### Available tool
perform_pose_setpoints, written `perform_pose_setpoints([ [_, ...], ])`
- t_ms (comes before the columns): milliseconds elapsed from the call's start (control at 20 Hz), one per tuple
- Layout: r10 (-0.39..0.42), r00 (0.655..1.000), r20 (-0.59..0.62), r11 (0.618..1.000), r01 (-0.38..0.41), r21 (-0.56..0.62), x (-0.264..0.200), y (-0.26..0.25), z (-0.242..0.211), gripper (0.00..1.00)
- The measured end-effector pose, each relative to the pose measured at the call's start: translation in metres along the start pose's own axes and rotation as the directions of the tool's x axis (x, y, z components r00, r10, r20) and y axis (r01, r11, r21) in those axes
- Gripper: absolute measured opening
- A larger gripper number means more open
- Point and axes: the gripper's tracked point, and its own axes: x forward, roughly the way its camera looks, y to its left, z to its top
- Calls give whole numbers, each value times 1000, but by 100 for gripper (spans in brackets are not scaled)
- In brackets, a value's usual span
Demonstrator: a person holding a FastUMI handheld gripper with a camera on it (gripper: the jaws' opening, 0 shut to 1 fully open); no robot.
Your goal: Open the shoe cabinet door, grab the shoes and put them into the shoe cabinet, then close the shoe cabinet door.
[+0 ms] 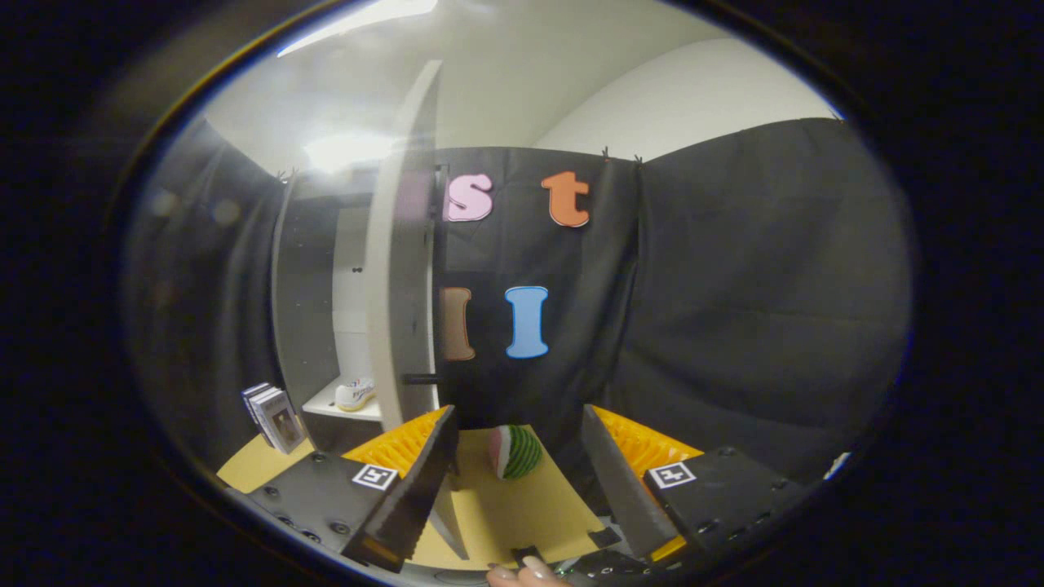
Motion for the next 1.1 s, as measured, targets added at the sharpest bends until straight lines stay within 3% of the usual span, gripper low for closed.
perform_pose_setpoints([
  [250, 76, 997, -30, 997, -75, 28, 60, -8, -23, 96],
  [600, 194, 980, -50, 980, -191, 57, 127, 28, -32, 95],
  [1100, 233, 972, -21, 972, -233, 20, 127, 72, -27, 90],
])
